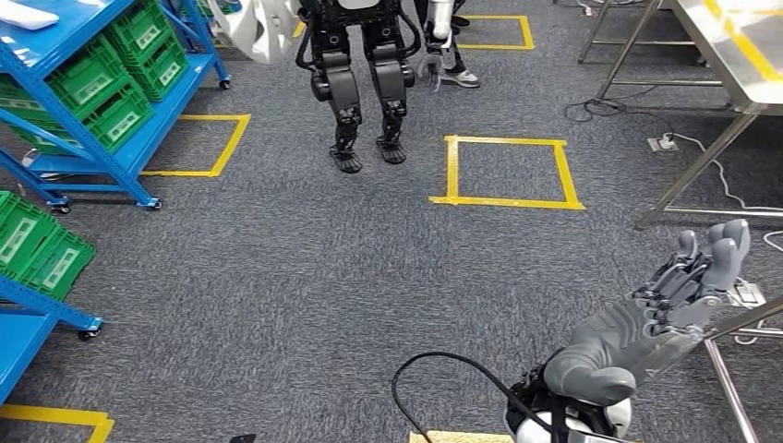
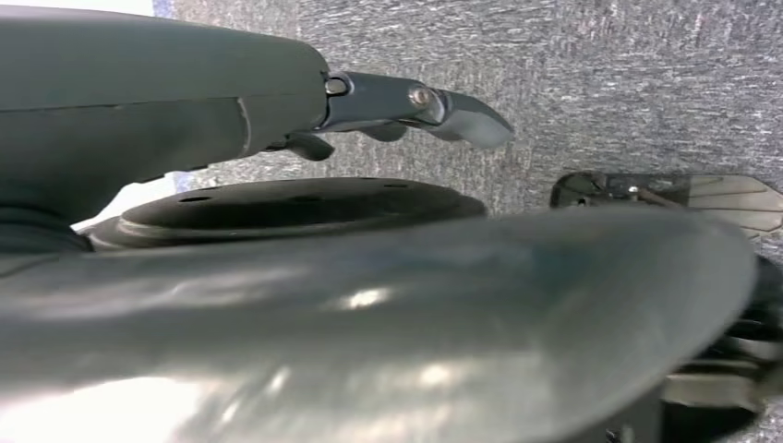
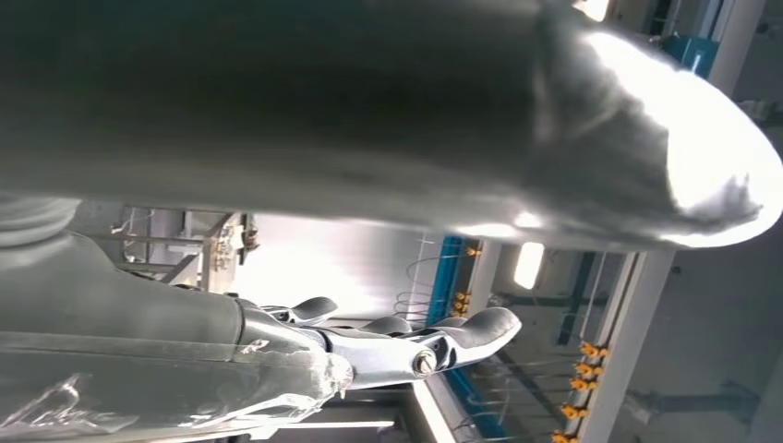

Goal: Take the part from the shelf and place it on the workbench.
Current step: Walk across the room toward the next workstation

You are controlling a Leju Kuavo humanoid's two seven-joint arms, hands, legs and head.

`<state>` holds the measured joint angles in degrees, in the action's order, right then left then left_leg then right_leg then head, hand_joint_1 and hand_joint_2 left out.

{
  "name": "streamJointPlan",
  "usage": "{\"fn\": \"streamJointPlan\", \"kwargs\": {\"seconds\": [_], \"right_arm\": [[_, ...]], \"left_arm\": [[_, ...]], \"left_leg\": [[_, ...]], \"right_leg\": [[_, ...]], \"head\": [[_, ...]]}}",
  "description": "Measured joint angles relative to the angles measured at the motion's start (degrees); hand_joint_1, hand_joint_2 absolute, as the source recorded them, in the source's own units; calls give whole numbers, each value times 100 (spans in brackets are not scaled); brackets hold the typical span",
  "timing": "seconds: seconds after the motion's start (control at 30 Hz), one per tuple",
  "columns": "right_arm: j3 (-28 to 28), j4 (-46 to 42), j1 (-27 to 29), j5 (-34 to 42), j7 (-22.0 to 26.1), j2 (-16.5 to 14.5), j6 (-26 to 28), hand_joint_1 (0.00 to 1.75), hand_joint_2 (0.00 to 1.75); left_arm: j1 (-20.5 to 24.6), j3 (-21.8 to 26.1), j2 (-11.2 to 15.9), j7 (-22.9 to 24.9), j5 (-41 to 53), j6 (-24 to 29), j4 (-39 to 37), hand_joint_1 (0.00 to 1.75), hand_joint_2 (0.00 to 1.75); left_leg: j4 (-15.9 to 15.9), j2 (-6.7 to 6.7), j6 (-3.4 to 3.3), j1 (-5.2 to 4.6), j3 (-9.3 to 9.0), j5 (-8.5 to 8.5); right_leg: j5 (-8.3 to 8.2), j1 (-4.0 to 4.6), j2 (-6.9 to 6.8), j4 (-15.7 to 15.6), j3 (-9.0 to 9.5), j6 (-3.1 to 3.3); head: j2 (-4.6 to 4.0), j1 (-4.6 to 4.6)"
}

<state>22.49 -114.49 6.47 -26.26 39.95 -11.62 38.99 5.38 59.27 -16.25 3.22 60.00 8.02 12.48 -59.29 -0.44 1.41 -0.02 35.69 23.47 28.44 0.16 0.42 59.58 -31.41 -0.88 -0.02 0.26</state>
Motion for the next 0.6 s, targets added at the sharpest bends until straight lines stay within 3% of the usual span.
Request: {"fn": "streamJointPlan", "kwargs": {"seconds": [0.1, 0.17, 0.27, 0.3, 0.33, 0.37, 0.43, 0.47, 0.53, 0.6], "right_arm": [[2, -1, -2, -8, 1, 2, 0, 0, 0], [2, -1, -3, -24, 2, 3, 0, 0, 0], [2, 0, -4, -46, 1, 7, 0, 0, 0], [2, 0, -4, -47, 1, 8, 0, 0, 0], [2, 0, -4, -48, 1, 8, 0, 0, 0], [2, 0, -4, -50, 1, 8, 0, 0, 0], [2, 1, -5, -50, 1, 9, 0, 0, 0], [3, 3, -4, -24, 1, 9, 0, 0, 0], [14, 13, -3, 124, -1, 13, 0, 0, 0], [40, 20, -5, 252, -3, 20, 0, 0, 0]], "left_arm": [[0, 2, -2, 5, 1, 61, 0, 0, 0], [-4, 5, -4, 14, 3, 114, 0, 0, 0], [8, 7, -5, 19, 11, 135, 0, 0, 0], [7, 7, -4, 19, 15, 135, 0, 0, 0], [5, 7, -3, 19, 17, 136, 0, 0, 0], [3, 7, -4, 19, 24, 136, 0, 0, 0], [2, 7, -5, 25, 44, 139, 0, 0, 0], [5, 6, -4, 37, 64, 147, 0, 0, 0], [10, -1, -2, 92, 148, 200, 0, 0, 0], [11, -16, -1, 172, 273, 283, 0, 0, 0]], "left_leg": [[131, -12, -71, 0, -52, 83], [156, -15, -137, 22, -95, 108], [162, -14, -199, 30, -154, 159], [162, -17, -203, 29, -174, 177], [162, -21, -201, 30, -199, 198], [162, -28, -192, 32, -233, 221], [161, -45, -155, 32, -309, 274], [150, -54, -128, 21, -331, 299], [151, -63, -71, 1, -342, 319], [169, -61, -15, 2, -341, 324]], "right_leg": [[42, -1, -10, -25, 4, -89], [181, -8, -13, 202, -86, -149], [583, -24, -13, 1253, -659, -203], [622, -27, -13, 1514, -840, -212], [556, -29, -14, 1588, -934, -216], [379, -33, -14, 1432, -910, -214], [-66, -45, -12, 713, -629, -208], [-208, -49, -5, 379, -480, -192], [-273, -43, 12, 81, -350, -141], [-280, -39, 20, 51, -348, -66]], "head": [[0, 3], [0, 27], [0, 64], [0, 66], [0, 68], [0, 68], [0, 73], [0, 74], [0, 70], [0, 63]]}}
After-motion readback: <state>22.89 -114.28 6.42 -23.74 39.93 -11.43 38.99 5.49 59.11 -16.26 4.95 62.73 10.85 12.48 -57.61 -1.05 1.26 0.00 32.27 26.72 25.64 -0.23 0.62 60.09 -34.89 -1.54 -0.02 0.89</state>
